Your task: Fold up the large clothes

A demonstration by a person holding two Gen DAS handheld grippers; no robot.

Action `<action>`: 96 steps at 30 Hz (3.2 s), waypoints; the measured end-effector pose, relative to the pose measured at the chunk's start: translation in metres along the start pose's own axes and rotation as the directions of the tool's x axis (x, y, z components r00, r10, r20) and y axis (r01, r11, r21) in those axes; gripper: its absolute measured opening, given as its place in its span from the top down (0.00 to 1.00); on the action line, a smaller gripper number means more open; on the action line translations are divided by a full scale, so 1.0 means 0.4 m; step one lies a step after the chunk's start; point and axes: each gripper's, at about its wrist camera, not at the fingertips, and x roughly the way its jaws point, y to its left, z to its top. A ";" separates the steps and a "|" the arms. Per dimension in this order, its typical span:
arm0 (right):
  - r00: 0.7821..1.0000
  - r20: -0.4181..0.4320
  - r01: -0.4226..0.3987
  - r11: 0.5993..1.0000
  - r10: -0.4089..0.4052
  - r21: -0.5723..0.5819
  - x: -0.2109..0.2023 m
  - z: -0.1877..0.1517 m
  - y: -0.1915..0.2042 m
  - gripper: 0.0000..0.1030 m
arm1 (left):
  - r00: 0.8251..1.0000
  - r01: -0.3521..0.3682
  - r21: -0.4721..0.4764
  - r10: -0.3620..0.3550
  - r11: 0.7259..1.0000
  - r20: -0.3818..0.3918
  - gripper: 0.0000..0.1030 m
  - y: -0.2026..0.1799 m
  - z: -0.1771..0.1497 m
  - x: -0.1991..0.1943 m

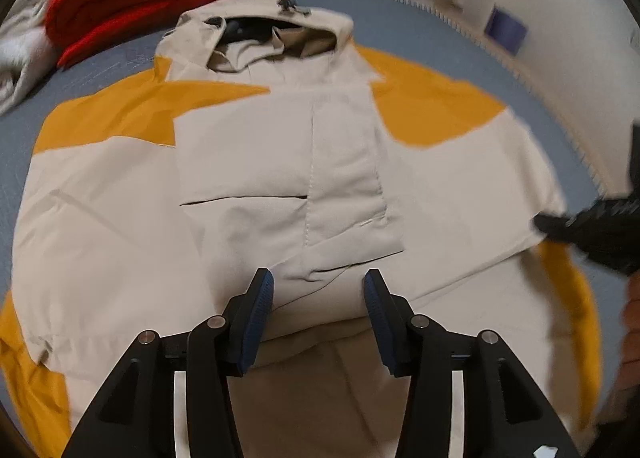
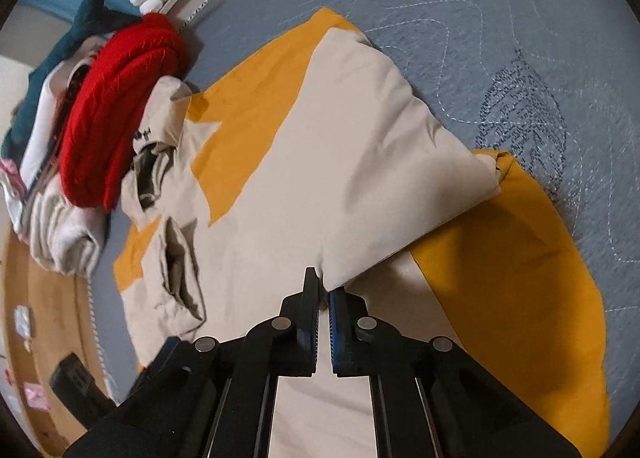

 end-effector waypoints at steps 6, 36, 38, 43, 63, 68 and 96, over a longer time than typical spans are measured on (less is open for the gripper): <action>1.000 0.009 0.020 0.999 -0.020 -0.031 -0.004 -0.001 0.015 0.96 | 0.992 -0.123 -0.025 0.123 0.992 0.011 0.96 0.052 0.006 -0.021; 0.956 0.223 0.203 0.978 -0.189 -0.042 -0.115 0.003 0.062 0.76 | 0.974 0.159 -0.742 -0.228 0.651 0.008 0.75 0.498 -0.112 -0.145; 0.960 0.202 0.198 0.980 -0.192 -0.013 -0.103 0.003 0.046 0.76 | 0.988 0.089 -0.672 -0.149 0.735 -0.032 0.97 0.476 -0.090 -0.157; 0.947 0.293 0.132 0.991 -0.130 0.012 -0.149 0.007 0.044 0.76 | 0.999 0.027 -0.642 0.003 0.766 0.045 0.98 0.492 -0.059 -0.250; 0.967 0.210 0.151 0.988 -0.144 -0.017 -0.078 0.054 0.029 0.71 | 0.994 -0.052 -0.600 -0.014 0.799 -0.104 0.94 0.507 -0.057 -0.135; 0.983 0.172 0.080 0.992 -0.063 -0.097 -0.054 0.062 0.069 0.70 | 0.997 -0.040 -0.563 -0.001 0.825 -0.073 0.94 0.487 -0.034 -0.142; 0.941 0.329 0.212 0.899 -0.082 -0.383 -0.218 -0.044 0.203 0.67 | 0.986 -0.048 -0.298 0.094 0.953 0.140 0.79 0.277 0.031 -0.280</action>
